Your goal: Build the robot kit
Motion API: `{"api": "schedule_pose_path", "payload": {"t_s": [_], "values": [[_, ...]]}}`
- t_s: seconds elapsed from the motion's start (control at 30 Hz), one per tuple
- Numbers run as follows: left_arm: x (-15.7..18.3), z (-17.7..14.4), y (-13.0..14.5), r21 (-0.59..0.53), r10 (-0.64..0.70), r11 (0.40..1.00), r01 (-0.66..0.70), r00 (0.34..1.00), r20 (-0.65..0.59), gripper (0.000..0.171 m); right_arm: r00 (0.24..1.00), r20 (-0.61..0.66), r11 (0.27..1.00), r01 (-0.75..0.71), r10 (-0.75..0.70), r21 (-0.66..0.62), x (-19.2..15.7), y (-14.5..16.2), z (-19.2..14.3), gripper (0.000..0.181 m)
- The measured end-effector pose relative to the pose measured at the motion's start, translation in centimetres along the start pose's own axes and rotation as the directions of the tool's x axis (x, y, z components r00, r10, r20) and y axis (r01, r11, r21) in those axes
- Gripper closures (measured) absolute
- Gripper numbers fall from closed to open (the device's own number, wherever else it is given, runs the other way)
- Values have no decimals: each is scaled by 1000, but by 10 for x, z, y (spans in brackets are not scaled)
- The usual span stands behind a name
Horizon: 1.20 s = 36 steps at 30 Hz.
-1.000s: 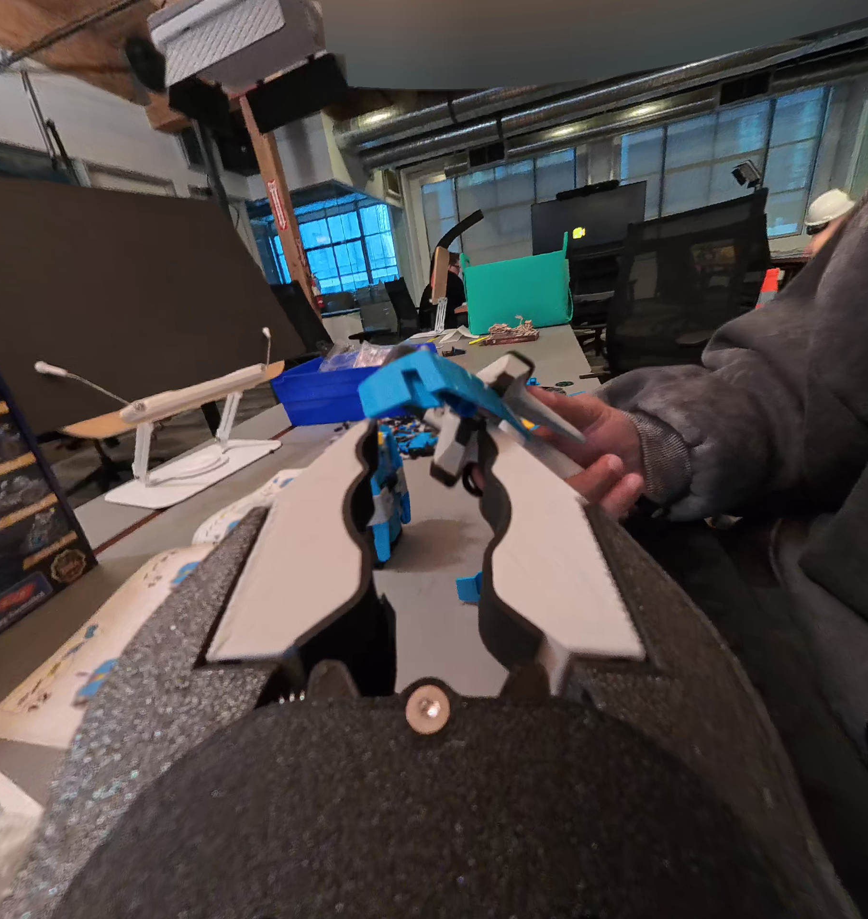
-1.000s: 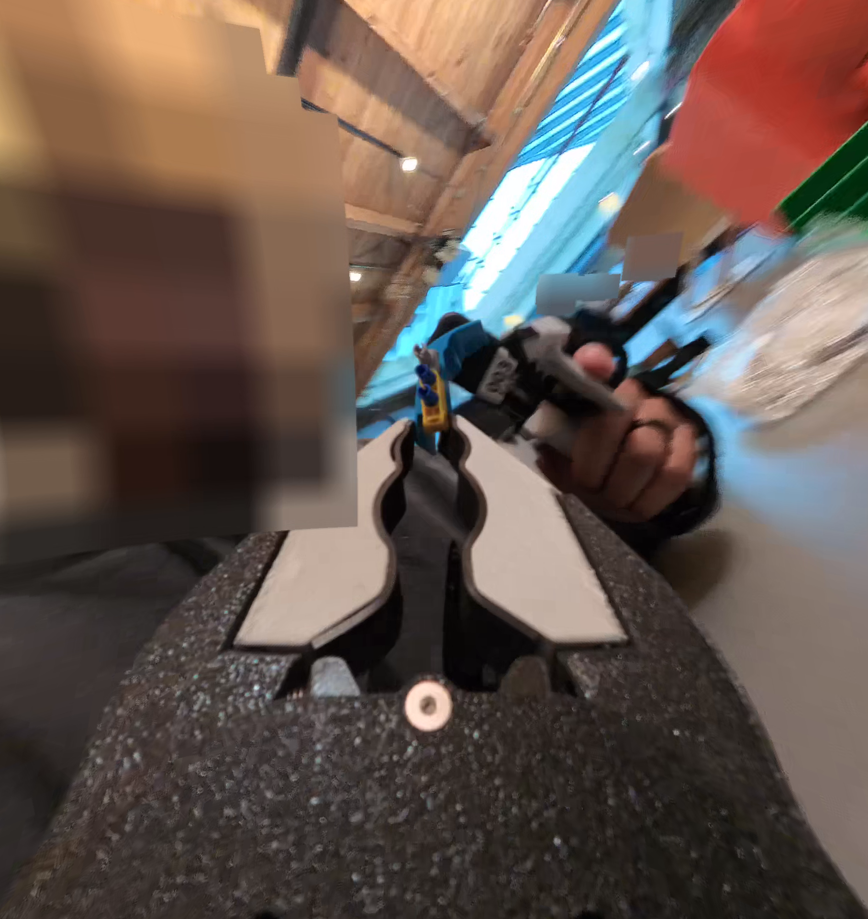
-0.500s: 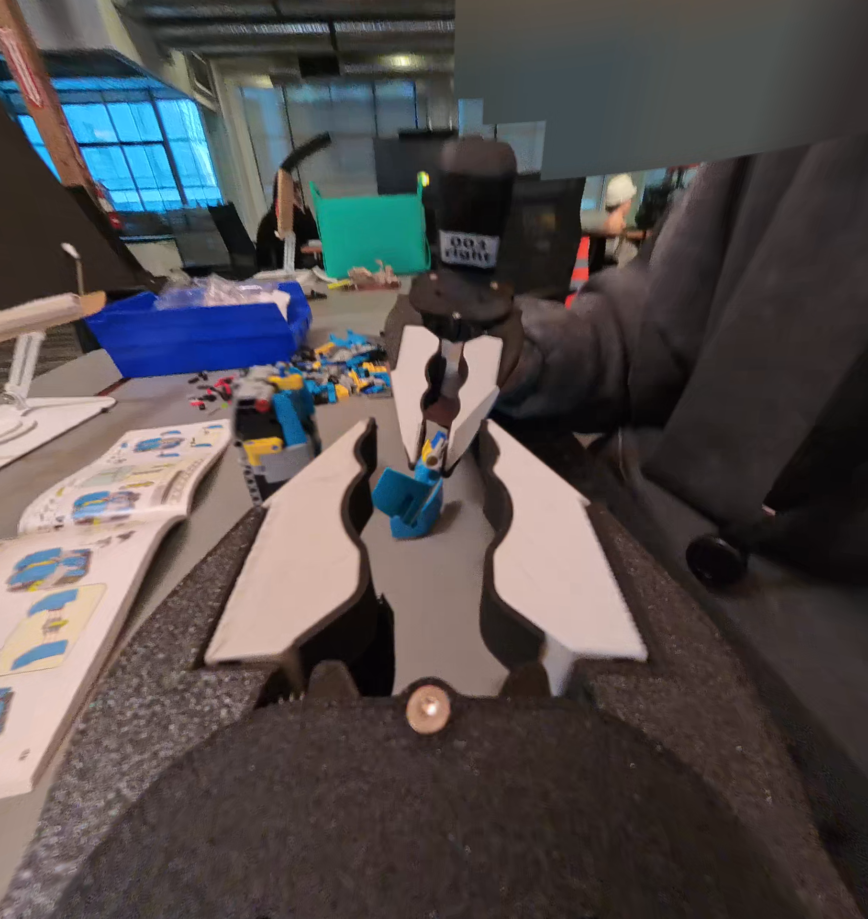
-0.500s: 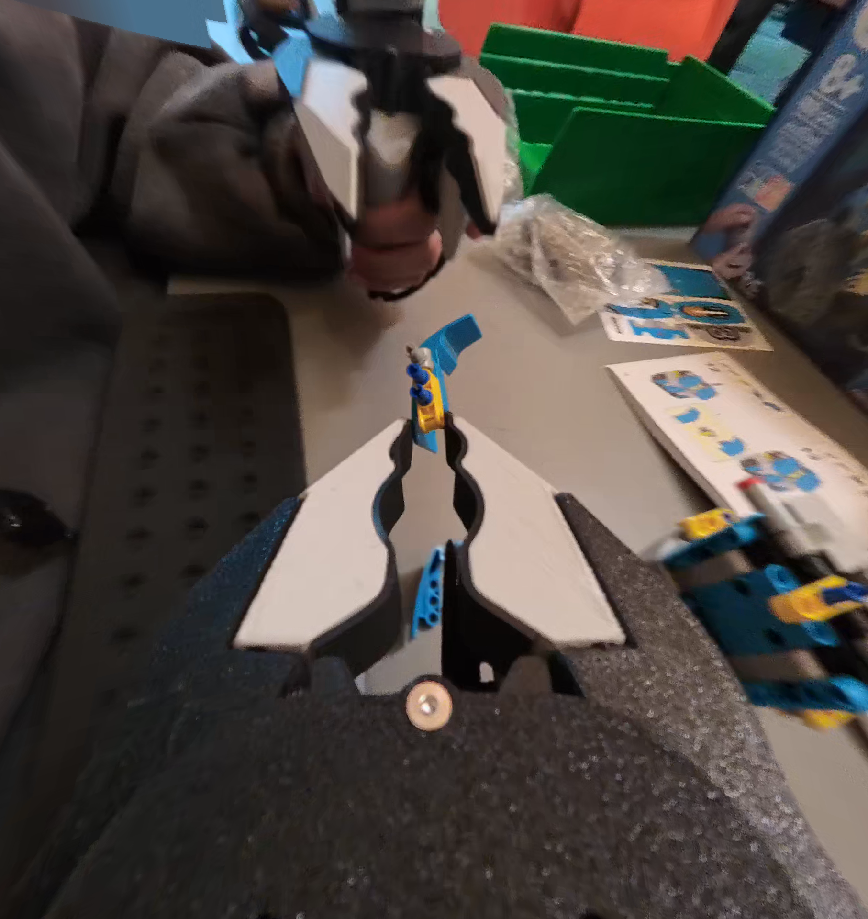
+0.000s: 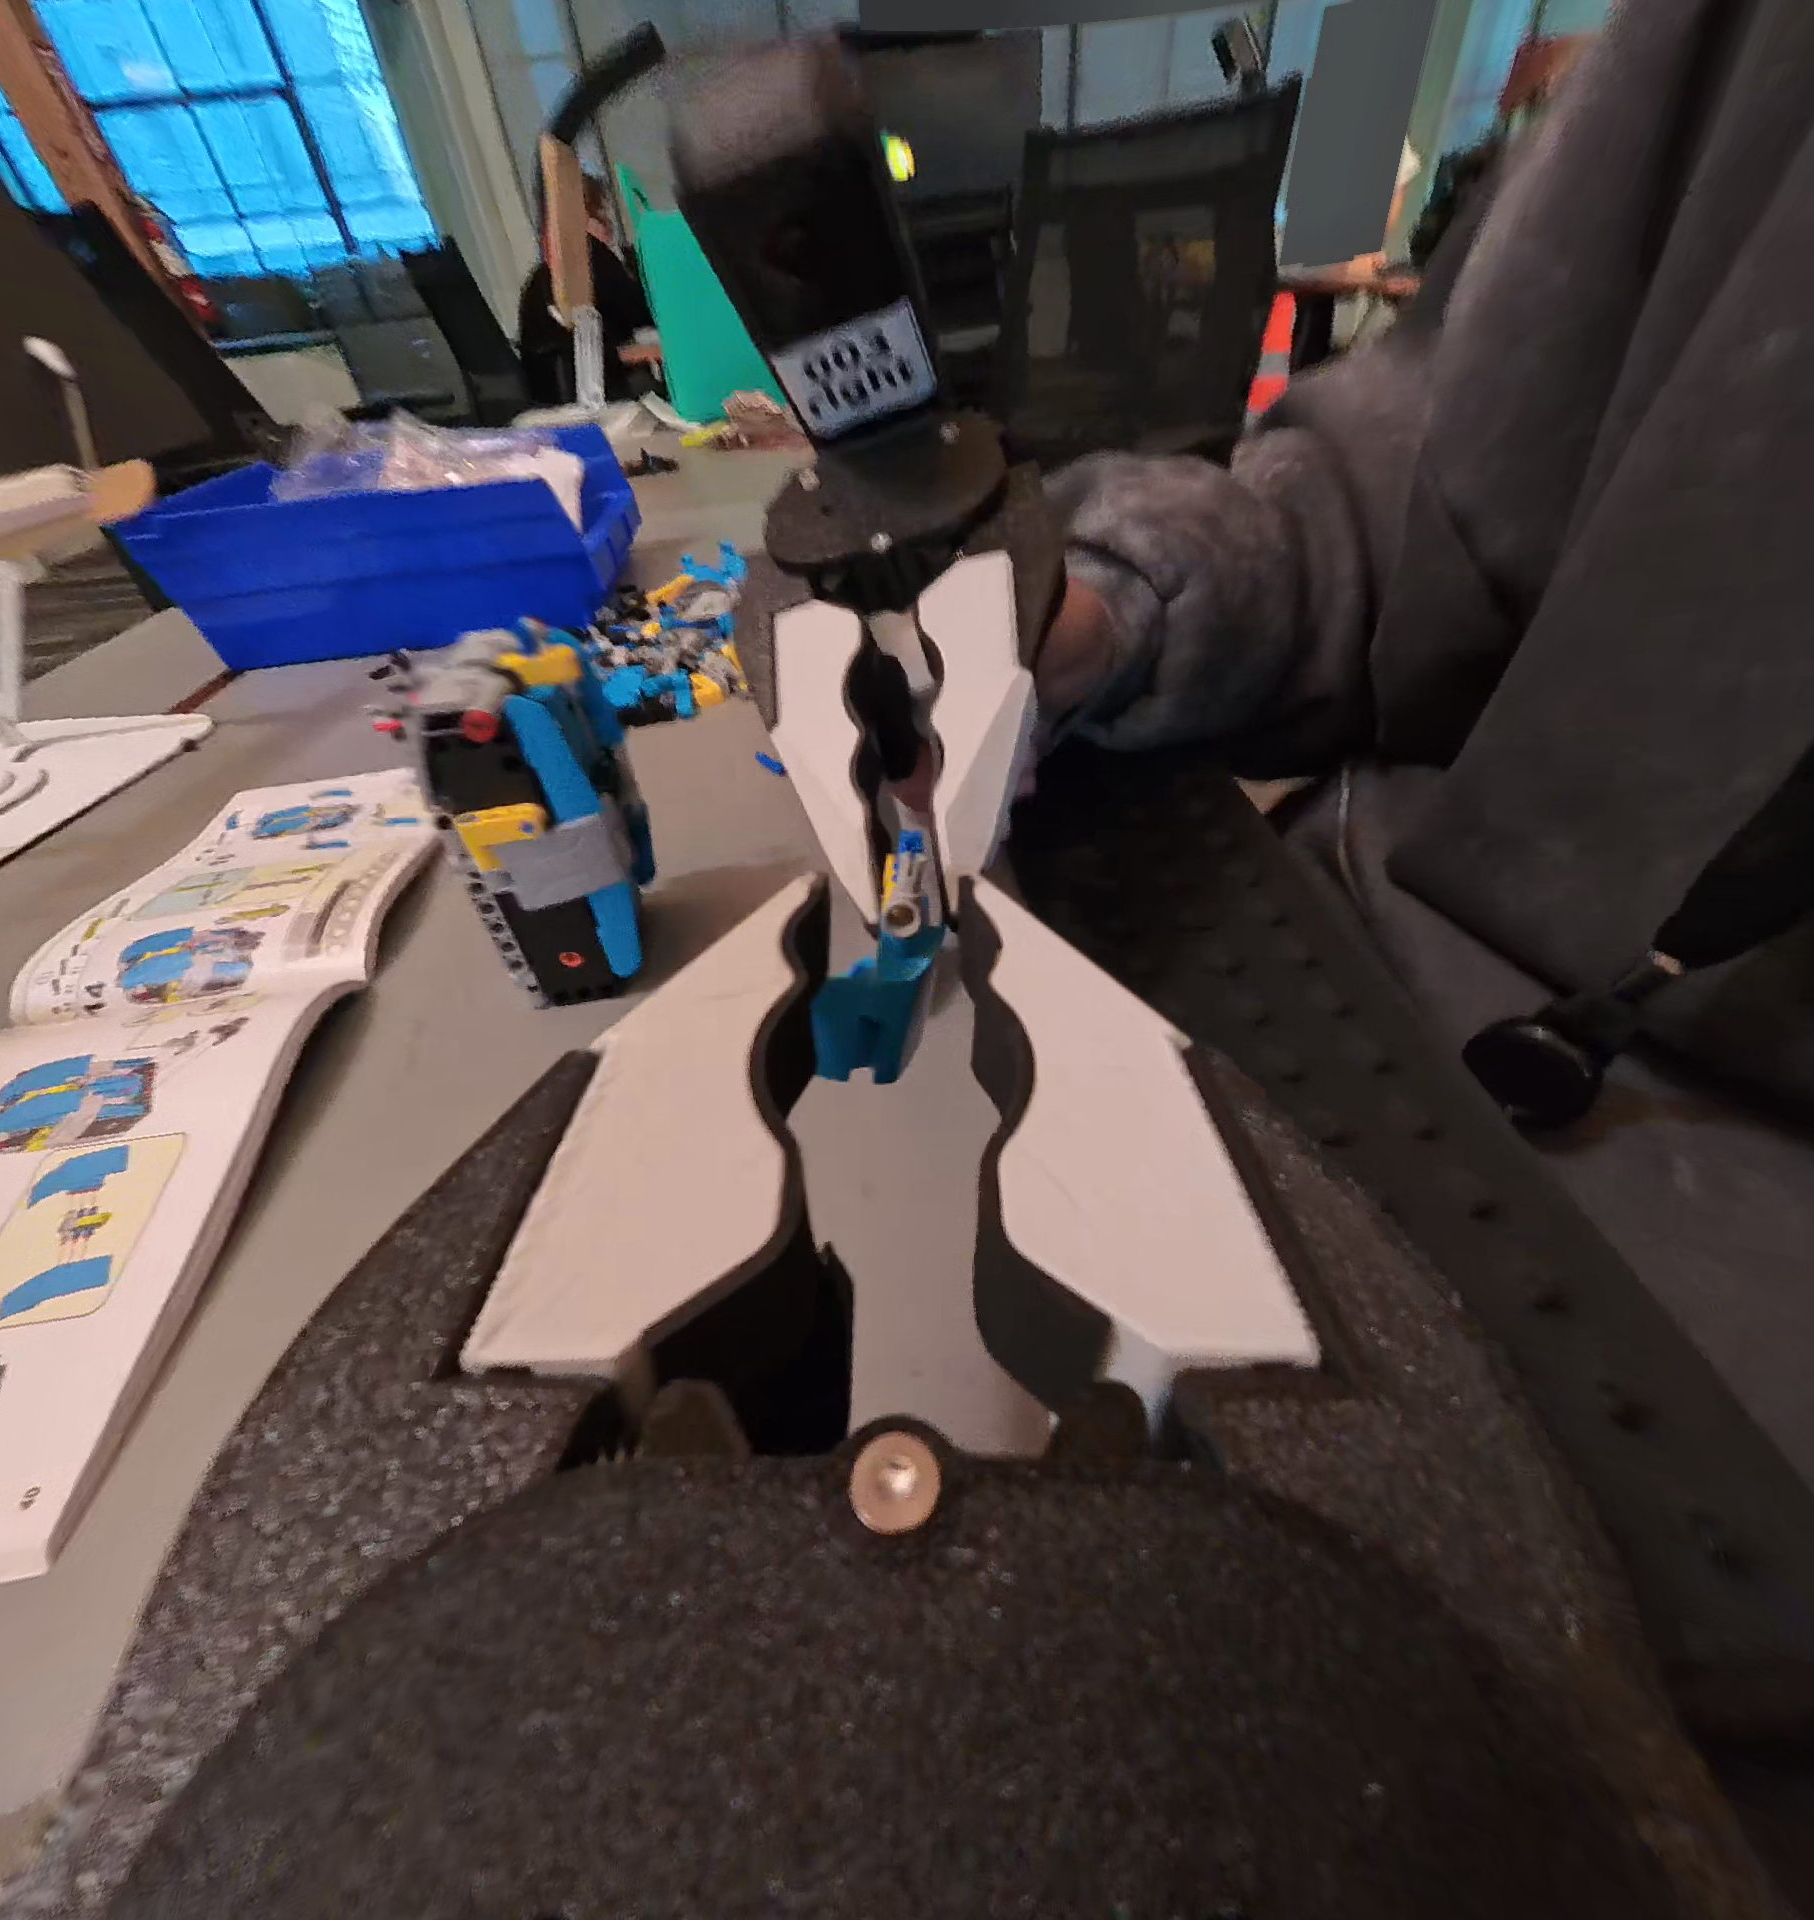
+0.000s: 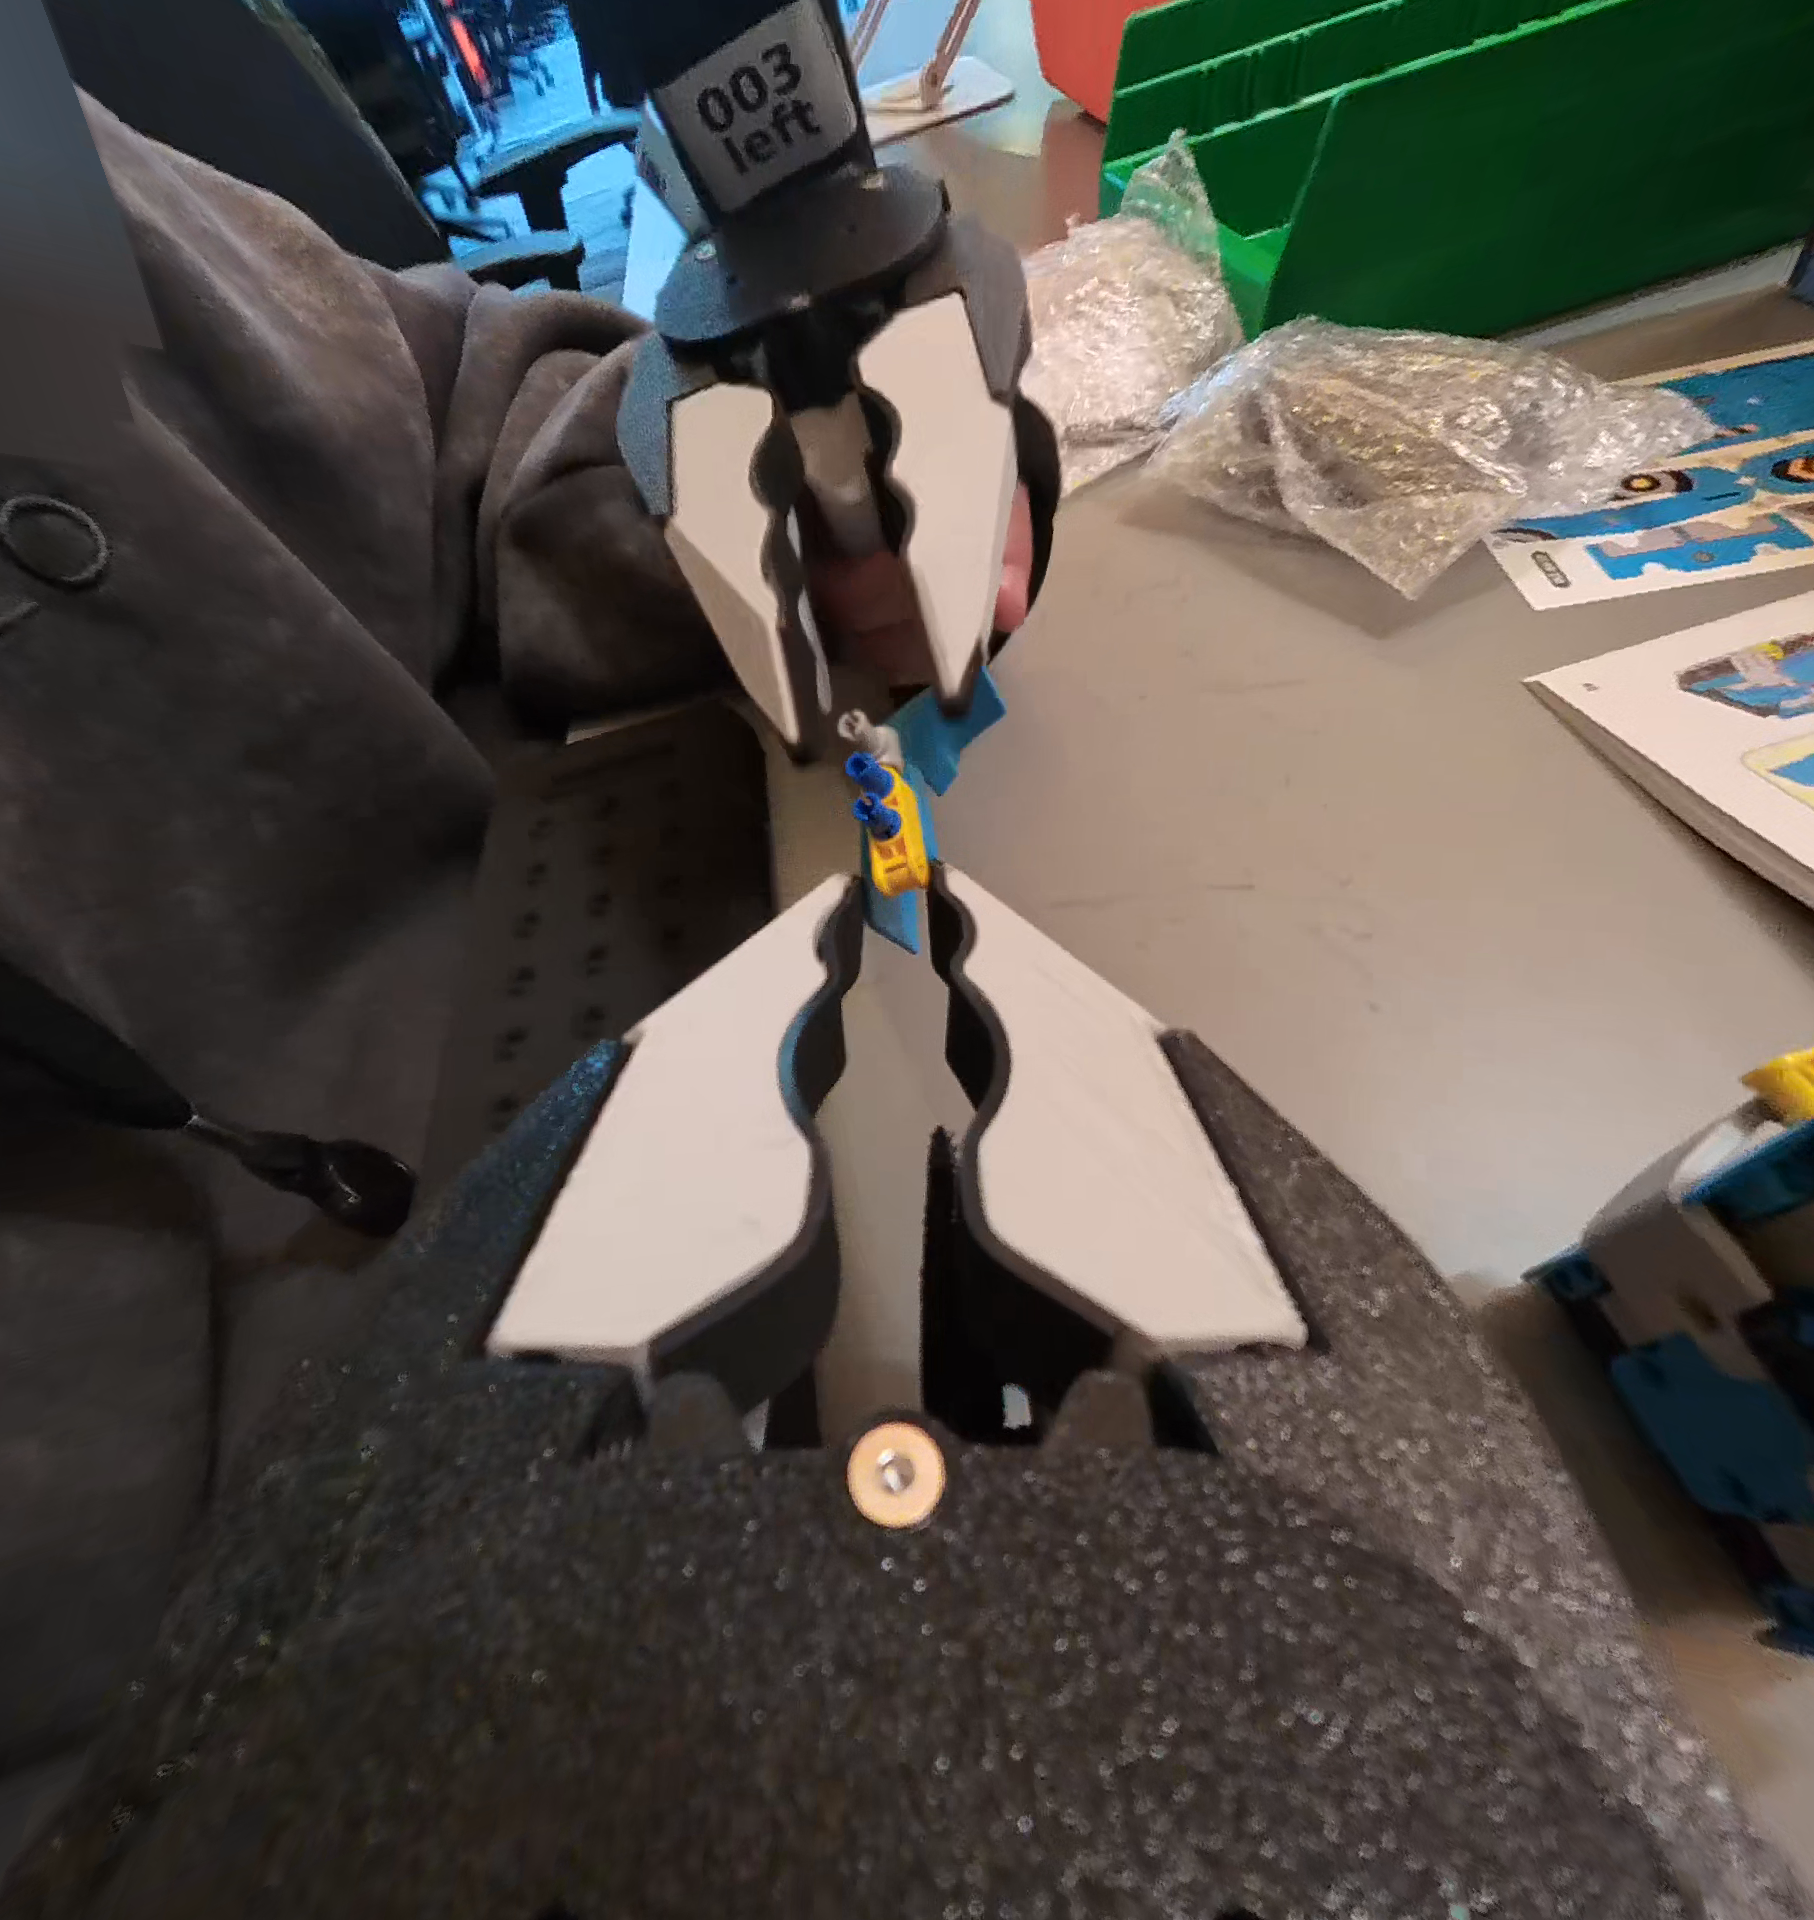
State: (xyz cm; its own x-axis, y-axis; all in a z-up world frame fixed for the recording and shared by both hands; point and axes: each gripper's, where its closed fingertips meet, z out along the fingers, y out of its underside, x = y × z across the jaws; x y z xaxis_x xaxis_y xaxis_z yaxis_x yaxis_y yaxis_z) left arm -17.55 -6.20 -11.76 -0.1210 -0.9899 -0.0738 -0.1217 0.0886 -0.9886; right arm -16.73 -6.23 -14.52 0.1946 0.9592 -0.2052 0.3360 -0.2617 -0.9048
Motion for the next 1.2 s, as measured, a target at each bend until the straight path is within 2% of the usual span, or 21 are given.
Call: {"api": "schedule_pose_path", "payload": {"t_s": [0.1, 0.2, 0.27, 0.33, 0.4, 0.47, 0.53, 0.6, 0.63, 0.73, 0.8, 0.87, 0.9, 0.93, 1.0, 1.07, 1.13, 1.2], "values": [[-18, -11, -20, 134, -130, 983, 125, 991, 32, 129, 990, 45, 981, -142, 137, 136, 7, -21, -13, 170], [-30, -13, -23, 198, -298, 935, 292, 954, 0, 123, 917, 242, 869, -383, 317, 313, 10, -50, -34, 170], [-27, -9, -28, 231, -398, 885, 406, 914, -81, 124, 877, 328, 817, -458, 351, 350, 9, -59, -38, 170], [-25, -6, -39, 289, -486, 811, 508, 861, -151, 128, 867, 354, 800, -475, 352, 368, 6, -64, -35, 170], [-27, -6, -49, 364, -538, 740, 565, 823, -184, 143, 873, 330, 789, -472, 358, 393, 8, -67, -29, 170], [-31, -6, -50, 410, -564, 703, 582, 807, -178, 151, 876, 300, 769, -477, 377, 426, 13, -69, -26, 170], [-31, -5, -49, 423, -567, 697, 579, 806, -169, 154, 872, 279, 751, -488, 401, 446, 17, -69, -24, 170], [-34, -6, -49, 450, -571, 684, 574, 805, -159, 164, 871, 277, 762, -490, 406, 424, 14, -66, -17, 170], [-34, -7, -50, 456, -569, 680, 575, 805, -167, 164, 874, 274, 761, -485, 401, 431, 13, -68, -16, 171], [-32, -8, -49, 432, -569, 683, 590, 800, -192, 166, 861, 308, 756, -504, 404, 417, 10, -68, -14, 170], [-33, -8, -45, 395, -571, 699, 596, 798, -195, 166, 874, 271, 778, -483, 402, 403, 12, -65, -13, 169], [-40, -13, -39, 369, -558, 739, 564, 819, -134, 167, 912, 180, 834, -409, 368, 369, 18, -60, -18, 156], [-45, -16, -33, 335, -530, 785, 521, 845, -71, 167, 937, 83, 878, -346, 338, 331, 26, -53, -24, 154], [-49, -18, -23, 280, -477, 846, 454, 879, 14, 167, 956, -8, 926, -281, 292, 253, 31, -43, -31, 156], [-59, -21, -1, 119, -321, 946, 303, 927, 193, 167, 978, -127, 985, -169, 163, -42, 33, -4, -37, 157], [-66, -21, 9, 28, -247, 968, 249, 931, 270, 167, 979, -198, 941, -111, 48, -319, 33, 38, -40, 153], [-64, -16, 18, -8, -257, 963, 269, 927, 273, 166, 965, -256, 896, -69, -51, -440, 34, 56, -40, 155], [-62, -12, 26, -41, -253, 961, 274, 929, 270, 166, 964, -258, 852, -79, -67, -518, 27, 66, -38, 156]]}}
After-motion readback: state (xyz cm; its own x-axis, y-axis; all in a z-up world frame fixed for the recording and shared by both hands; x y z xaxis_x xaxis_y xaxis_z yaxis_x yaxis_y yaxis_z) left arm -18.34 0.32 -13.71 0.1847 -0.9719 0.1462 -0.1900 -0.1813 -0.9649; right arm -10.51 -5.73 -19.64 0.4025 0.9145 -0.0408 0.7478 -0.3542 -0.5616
